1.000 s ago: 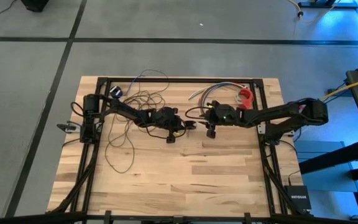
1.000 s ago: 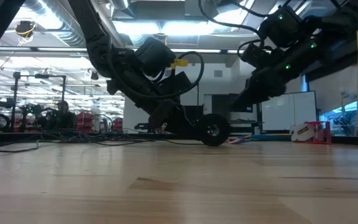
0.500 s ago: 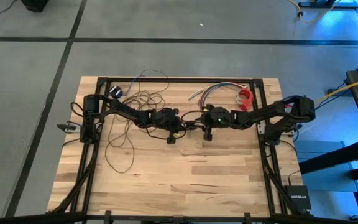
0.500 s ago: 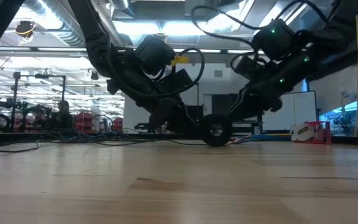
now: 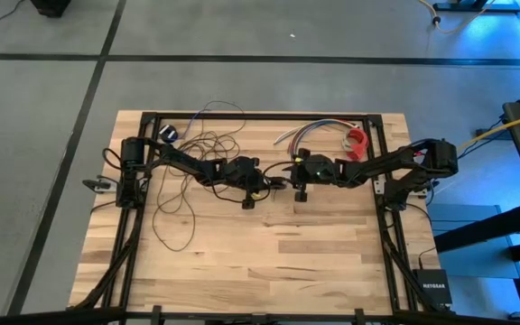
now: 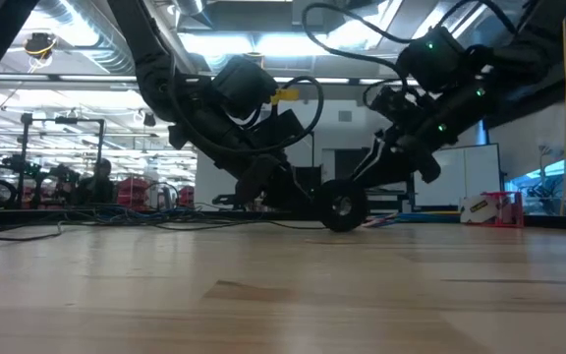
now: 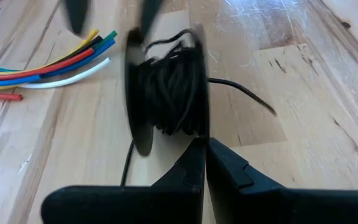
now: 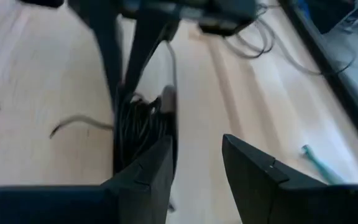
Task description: Coiling cords
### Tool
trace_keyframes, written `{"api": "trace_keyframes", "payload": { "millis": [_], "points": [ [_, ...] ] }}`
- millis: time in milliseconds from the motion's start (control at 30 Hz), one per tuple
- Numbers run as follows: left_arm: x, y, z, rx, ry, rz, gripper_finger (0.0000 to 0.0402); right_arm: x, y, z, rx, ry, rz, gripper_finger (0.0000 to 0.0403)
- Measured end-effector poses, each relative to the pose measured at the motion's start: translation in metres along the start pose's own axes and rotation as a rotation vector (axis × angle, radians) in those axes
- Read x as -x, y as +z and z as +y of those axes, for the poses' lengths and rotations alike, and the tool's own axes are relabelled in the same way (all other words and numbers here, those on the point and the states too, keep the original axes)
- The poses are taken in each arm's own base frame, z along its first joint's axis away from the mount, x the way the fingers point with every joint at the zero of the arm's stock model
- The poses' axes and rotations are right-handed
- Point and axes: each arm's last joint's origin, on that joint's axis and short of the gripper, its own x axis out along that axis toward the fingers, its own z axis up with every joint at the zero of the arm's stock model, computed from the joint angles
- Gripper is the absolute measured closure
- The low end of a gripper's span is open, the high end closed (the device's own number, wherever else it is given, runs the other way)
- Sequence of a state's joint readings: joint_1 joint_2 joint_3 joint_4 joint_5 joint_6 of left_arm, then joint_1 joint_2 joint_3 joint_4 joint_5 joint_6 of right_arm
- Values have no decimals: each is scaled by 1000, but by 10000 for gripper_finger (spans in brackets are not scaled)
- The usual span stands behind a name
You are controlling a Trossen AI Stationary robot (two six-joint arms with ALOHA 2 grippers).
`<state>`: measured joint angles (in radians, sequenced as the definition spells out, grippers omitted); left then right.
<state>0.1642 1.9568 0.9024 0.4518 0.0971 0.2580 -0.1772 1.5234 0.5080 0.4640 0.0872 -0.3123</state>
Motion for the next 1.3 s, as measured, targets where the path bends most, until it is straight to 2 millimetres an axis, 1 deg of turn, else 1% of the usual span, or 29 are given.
{"api": "trace_keyframes", "payload": {
  "millis": [133,200,300,400,567,733,867,933,1000,1167,1233,1300],
  "points": [
    [0,0,0,0,0,1,398,6,13,-9,14,-3,-6,260],
    [0,0,0,-6,0,0,397,5,11,-15,-11,54,9,260],
    [0,0,0,-6,0,0,399,5,6,-27,-108,172,7,260],
    [0,0,0,-6,0,0,400,6,2,-35,-179,222,5,260],
    [0,0,0,-5,0,0,396,4,1,-35,-197,293,-11,260],
    [0,0,0,-5,-1,0,395,-7,-9,-31,-204,303,24,260],
    [0,0,0,-7,0,0,394,-11,-9,-32,-195,294,-4,264],
    [0,0,0,-7,0,0,394,-12,-8,-32,-181,293,-10,276],
    [0,0,0,-7,0,0,394,-12,-8,-32,-175,293,-11,298],
    [0,0,-1,16,-1,-2,394,-12,-9,-31,-153,293,-6,383],
    [0,0,-1,19,-1,-3,394,-12,-9,-32,-146,282,-4,393],
    [0,1,-1,20,-2,-4,393,-12,-9,-32,-145,269,0,387]
  ]
}}
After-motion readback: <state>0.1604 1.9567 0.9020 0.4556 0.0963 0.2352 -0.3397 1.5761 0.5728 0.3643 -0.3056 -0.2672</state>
